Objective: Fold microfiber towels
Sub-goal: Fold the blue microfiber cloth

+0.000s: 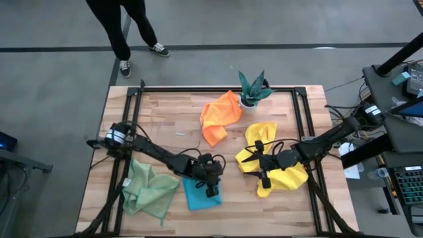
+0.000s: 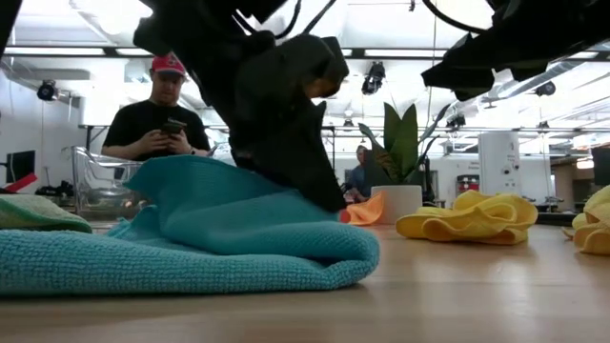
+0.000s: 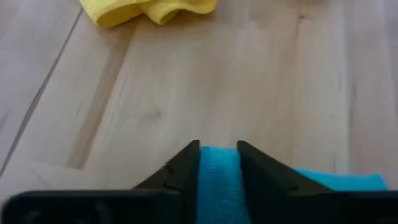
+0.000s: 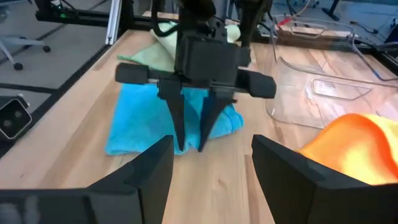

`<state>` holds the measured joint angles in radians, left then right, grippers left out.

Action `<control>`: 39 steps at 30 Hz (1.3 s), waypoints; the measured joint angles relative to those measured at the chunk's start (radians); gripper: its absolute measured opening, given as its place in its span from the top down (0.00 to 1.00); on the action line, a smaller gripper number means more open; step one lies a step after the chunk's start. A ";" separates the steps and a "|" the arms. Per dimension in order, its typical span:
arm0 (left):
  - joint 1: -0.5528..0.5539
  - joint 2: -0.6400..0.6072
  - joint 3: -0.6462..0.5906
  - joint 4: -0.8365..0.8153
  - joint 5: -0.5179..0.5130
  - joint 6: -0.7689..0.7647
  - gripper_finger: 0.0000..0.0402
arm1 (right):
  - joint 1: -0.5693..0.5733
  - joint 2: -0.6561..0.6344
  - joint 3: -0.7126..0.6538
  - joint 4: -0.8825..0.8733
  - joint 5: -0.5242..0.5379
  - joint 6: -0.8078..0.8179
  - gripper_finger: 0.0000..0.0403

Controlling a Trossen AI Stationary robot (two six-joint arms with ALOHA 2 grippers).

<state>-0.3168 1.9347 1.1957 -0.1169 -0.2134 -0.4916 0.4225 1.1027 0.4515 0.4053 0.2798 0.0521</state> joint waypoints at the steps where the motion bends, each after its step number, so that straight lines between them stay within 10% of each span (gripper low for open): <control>1: -0.004 0.000 0.000 -0.003 0.000 0.000 0.87 | 0.000 0.000 0.000 -0.001 0.000 0.000 0.48; 21: -0.129 -0.152 -0.017 -0.086 0.048 -0.005 1.00 | 0.000 0.006 -0.001 0.004 0.000 0.027 0.48; 39: -0.209 -0.151 -0.024 -0.164 0.123 -0.230 0.80 | 0.000 0.006 -0.006 0.003 0.000 0.038 0.48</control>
<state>-0.5259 1.7840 1.1717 -0.2806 -0.0901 -0.7217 0.4229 1.1088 0.4450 0.4080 0.2802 0.0903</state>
